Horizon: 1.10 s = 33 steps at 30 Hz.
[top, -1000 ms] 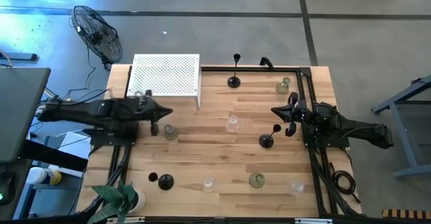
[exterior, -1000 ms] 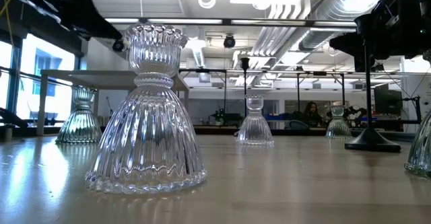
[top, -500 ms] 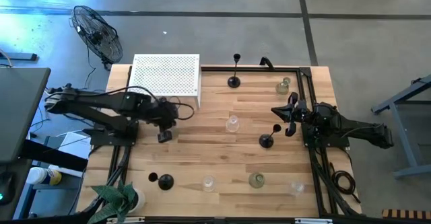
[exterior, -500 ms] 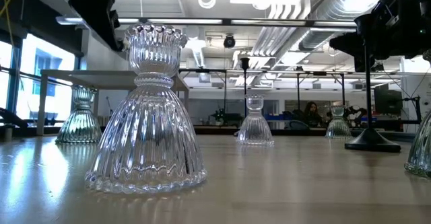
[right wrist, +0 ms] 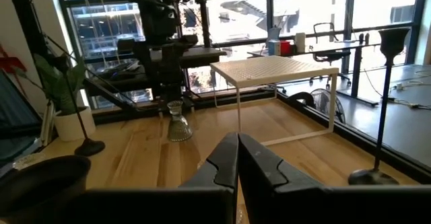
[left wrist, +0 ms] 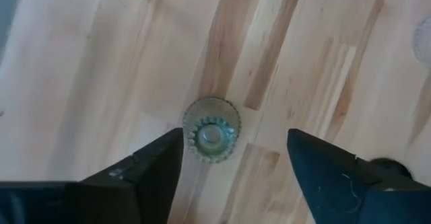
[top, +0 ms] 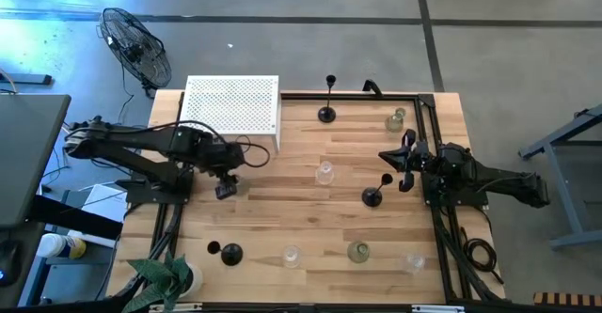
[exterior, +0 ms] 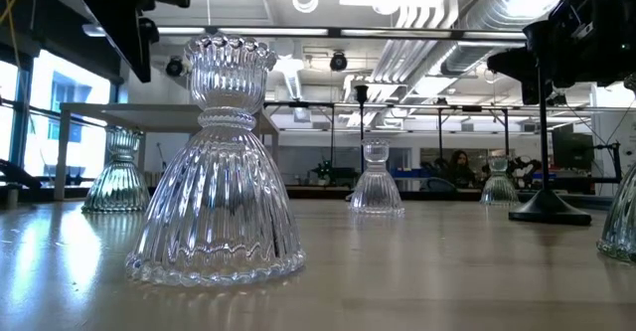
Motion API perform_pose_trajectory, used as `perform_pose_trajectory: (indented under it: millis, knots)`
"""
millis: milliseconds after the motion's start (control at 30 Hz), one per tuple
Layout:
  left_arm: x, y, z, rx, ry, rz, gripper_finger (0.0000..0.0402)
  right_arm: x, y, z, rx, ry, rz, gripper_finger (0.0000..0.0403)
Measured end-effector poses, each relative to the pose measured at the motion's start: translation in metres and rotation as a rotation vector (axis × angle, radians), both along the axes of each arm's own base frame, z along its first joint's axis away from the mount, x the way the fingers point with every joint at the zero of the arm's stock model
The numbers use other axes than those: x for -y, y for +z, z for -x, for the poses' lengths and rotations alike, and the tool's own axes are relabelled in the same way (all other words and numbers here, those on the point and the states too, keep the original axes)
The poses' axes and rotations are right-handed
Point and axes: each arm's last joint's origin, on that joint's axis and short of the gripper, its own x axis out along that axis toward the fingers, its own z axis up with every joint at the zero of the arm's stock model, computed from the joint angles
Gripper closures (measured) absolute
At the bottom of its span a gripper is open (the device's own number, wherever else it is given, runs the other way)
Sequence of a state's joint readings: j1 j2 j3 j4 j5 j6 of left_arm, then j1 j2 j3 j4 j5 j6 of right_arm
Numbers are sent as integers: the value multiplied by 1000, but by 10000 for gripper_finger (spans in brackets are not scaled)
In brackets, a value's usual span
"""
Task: Pick & Place candle stick holders
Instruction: Put the left green candle holder on the shelf
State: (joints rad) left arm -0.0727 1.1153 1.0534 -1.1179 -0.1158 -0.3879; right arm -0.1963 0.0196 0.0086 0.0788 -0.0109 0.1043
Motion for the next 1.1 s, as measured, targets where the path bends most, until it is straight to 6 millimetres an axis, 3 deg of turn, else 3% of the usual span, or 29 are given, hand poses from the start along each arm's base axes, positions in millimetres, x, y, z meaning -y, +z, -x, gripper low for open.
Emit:
perform_pose_trajectory:
  millis: [167, 467, 1100]
  knots:
    - [0, -1, 0, -5, -42, -16, 133, 0, 0, 0, 0, 0, 0, 400]
    - [1, -35, 1, -60, -76, -3, 133, -1, 0, 0, -1, 23, 2, 401]
    - [0, -61, -5, -64, -74, -55, 133, -1, 0, 0, -2, 34, 10, 402]
